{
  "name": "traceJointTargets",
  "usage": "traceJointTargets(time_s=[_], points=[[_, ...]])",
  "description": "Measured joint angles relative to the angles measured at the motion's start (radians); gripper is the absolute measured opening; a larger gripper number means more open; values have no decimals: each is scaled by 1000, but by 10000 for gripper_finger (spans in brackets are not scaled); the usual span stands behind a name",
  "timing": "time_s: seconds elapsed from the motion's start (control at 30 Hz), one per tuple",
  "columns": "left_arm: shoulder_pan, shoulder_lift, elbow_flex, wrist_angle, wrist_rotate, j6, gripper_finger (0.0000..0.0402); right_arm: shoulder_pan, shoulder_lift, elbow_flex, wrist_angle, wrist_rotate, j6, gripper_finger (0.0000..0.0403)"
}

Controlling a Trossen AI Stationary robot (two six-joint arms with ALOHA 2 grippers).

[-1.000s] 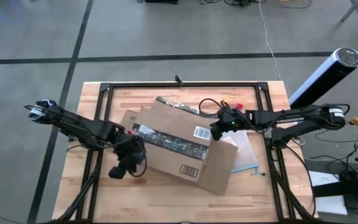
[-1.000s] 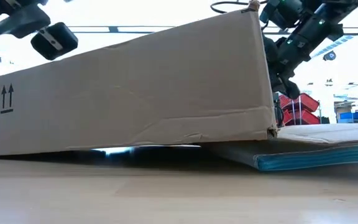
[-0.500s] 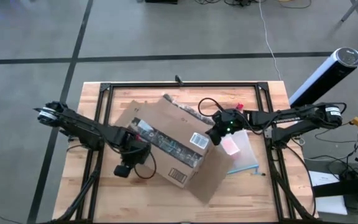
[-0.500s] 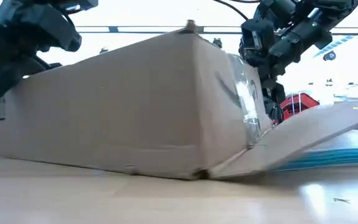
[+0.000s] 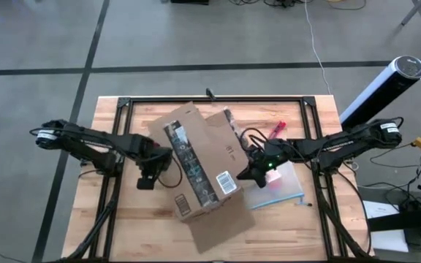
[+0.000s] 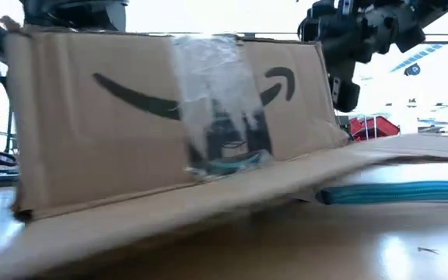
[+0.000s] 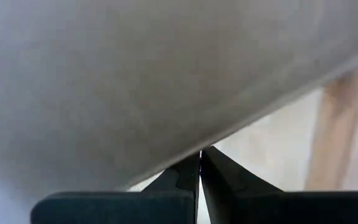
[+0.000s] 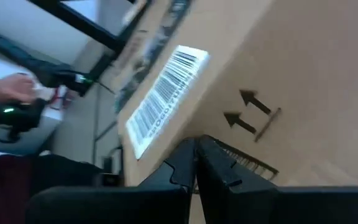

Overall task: Unpack boxes
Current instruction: Break down the box using the red cutter

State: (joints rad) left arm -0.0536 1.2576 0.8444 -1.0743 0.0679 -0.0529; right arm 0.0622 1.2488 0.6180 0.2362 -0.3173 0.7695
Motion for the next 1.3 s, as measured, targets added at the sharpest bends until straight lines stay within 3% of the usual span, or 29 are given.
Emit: traceJointTargets(time_s=[0.37, 0.6, 0.87, 1.1, 1.3], points=[[205, -58, 0, -5, -62, 12, 0, -1, 149, 79, 84, -40, -10, 0], [222, -145, 7, -74, -43, -42, 0, -41, 138, 110, 73, -71, -54, 0], [222, -215, -21, -63, 1, -102, 0, -93, 80, 109, -134, -9, -99, 0], [222, -212, -123, 0, 26, -217, 0, -93, 63, 112, -213, 6, -90, 0], [221, -195, -139, 6, 30, -245, 0, -95, 12, 110, -244, 165, -89, 0]])
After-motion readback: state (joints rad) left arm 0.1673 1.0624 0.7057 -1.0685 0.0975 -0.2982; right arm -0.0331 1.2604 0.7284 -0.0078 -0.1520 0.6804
